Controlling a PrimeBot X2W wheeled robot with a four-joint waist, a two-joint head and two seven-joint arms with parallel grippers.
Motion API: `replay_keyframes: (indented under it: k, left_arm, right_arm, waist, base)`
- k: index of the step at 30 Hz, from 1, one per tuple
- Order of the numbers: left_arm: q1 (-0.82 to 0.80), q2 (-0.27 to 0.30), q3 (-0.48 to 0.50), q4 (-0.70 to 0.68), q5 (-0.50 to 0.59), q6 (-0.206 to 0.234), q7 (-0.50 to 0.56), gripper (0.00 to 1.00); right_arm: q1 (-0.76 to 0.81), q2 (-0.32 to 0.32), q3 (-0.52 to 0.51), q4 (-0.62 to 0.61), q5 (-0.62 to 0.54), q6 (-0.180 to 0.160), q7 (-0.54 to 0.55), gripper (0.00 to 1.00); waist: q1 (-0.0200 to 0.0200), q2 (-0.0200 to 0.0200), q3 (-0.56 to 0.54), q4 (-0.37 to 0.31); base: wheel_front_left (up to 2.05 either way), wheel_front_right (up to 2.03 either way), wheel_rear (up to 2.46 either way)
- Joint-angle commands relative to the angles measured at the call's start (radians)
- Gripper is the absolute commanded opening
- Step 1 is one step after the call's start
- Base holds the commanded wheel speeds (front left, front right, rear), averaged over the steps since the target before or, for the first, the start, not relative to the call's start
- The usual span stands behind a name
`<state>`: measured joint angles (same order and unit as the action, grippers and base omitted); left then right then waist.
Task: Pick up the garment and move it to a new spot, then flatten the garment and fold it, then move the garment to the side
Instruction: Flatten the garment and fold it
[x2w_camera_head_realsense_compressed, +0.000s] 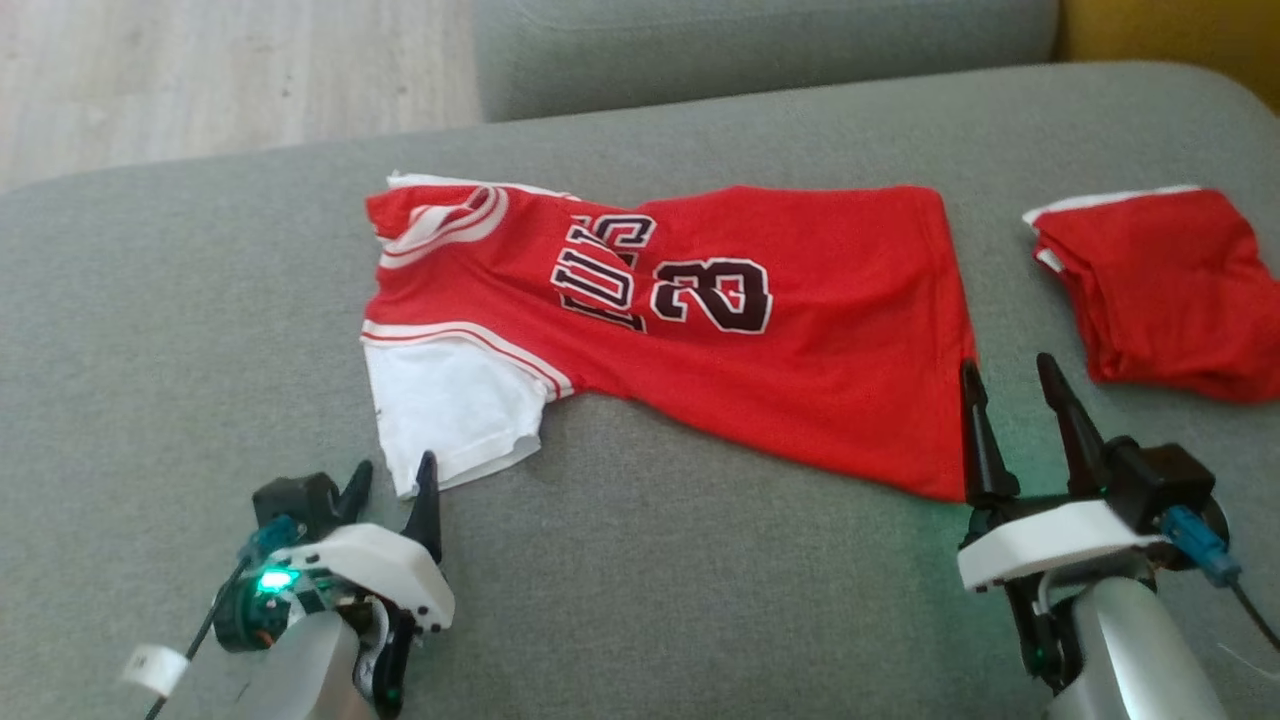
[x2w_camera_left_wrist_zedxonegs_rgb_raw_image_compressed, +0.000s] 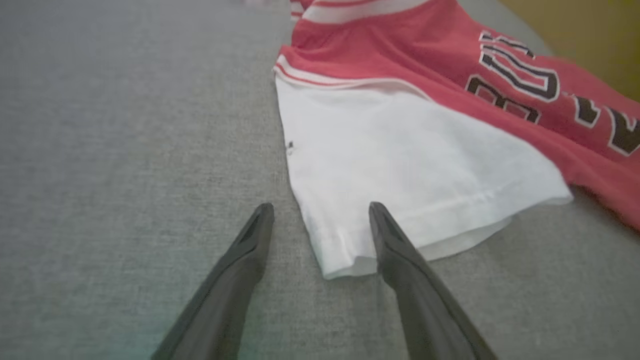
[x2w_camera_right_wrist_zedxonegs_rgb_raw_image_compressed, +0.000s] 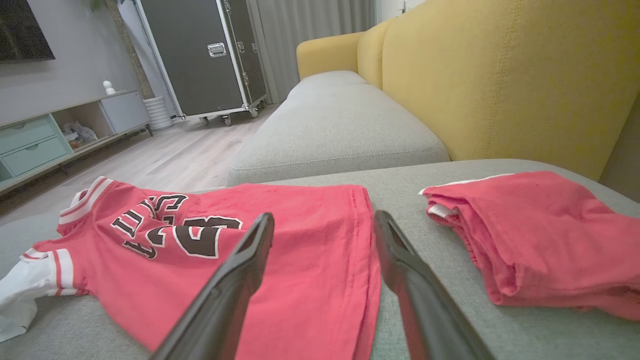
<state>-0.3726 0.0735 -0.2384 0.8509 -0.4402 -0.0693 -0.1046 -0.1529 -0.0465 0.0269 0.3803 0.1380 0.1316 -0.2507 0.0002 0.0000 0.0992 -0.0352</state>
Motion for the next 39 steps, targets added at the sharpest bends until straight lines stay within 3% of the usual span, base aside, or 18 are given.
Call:
replay_keyframes:
  k: [1,6,7,8,20,30,39]
  left_arm:
    - [-0.046,0.022,0.024,0.01,0.006,0.016,0.012,1.0]
    - [-0.07,0.029,0.02,0.086,0.009,0.042,0.042,1.0]
    - [-0.073,0.029,0.018,0.095,0.007,0.036,0.042,0.4]
    - [-0.075,0.027,0.016,0.101,0.003,0.026,0.04,0.0]
    - [-0.06,0.032,0.04,0.017,-0.003,0.011,-0.146,0.0]
    - [0.014,0.019,0.088,-0.251,0.05,0.021,-0.157,0.0]
    - [0.04,0.008,0.085,-0.308,0.08,0.005,-0.157,0.0]
  right_arm:
    - [-0.04,-0.004,0.022,-0.038,0.001,-0.001,-0.011,1.0]
    - [-0.046,-0.004,0.02,-0.043,0.007,-0.001,-0.011,1.0]
    - [-0.046,-0.004,0.019,-0.044,0.007,-0.001,-0.011,1.0]
    - [-0.045,-0.004,0.017,-0.044,0.007,-0.001,-0.011,1.0]
    - [-0.015,-0.004,0.007,0.112,0.017,-0.001,0.032,1.0]
    - [-0.022,-0.004,0.034,0.242,0.069,-0.001,0.11,1.0]
    - [-0.096,-0.004,0.066,0.379,0.143,-0.001,0.12,1.0]
  waist:
    - [-0.0002,0.0,0.019,-0.017]
    - [-0.0002,0.0,0.032,-0.032]
    - [-0.0002,0.0,0.033,-0.033]
    - [-0.0002,0.0,0.032,-0.033]
    - [-0.0002,0.0,-0.04,-0.038]
    - [-0.0002,0.0,-0.058,-0.021]
    - [-0.0002,0.0,-0.041,0.003]
  base:
    - [0.0,0.0,0.0]
    - [0.0,0.0,0.0]
    - [0.0,0.0,0.0]
    - [0.0,0.0,0.0]
    - [0.0,0.0,0.0]
    - [0.0,0.0,0.0]
    - [0.0,0.0,0.0]
